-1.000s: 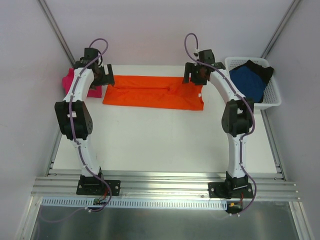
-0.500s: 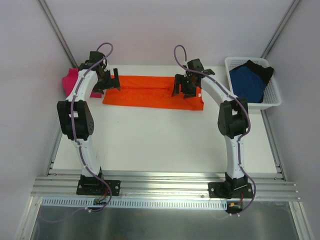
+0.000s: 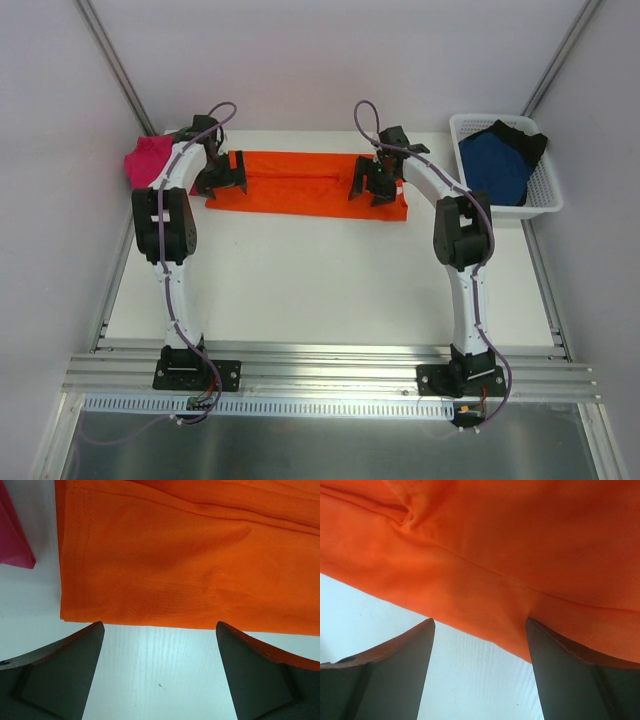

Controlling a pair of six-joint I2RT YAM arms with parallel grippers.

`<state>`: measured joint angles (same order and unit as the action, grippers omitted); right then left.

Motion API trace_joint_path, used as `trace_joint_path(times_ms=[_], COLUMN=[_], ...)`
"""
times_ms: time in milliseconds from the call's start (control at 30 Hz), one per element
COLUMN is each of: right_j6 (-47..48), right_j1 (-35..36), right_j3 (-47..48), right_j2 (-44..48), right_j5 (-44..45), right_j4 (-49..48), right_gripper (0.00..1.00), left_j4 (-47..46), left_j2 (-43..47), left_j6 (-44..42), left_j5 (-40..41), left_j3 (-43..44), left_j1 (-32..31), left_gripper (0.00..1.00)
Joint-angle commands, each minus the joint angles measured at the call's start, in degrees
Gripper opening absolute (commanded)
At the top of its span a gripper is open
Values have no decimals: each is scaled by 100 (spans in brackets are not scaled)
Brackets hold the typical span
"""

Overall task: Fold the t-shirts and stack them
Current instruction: Fold the tshirt

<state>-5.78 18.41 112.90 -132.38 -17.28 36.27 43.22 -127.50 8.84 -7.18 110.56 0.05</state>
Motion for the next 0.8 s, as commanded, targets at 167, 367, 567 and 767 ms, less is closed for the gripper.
trace_joint_path(times_ms=[167,367,567,767], right_j6=[-274,-301,-362,-397], right_j1=[-250,-400,-558,-664], right_j3=[21,285,487,689], right_j2=[-209,-333,-420,-543], right_j5=[-214,-250,-311,-364], right_j4=[3,47,38,-23], right_gripper=[78,77,77,77], left_j4=[81,99,204,266], left_j2=[-213,-240,-65,392], left_j6=[-163,-190,-172,-128], left_j5=[-161,-345,-600,-837], left_j3=[53,-219,-746,-1651], left_j1=[12,12,-243,-506], left_gripper=[96,96,95,95])
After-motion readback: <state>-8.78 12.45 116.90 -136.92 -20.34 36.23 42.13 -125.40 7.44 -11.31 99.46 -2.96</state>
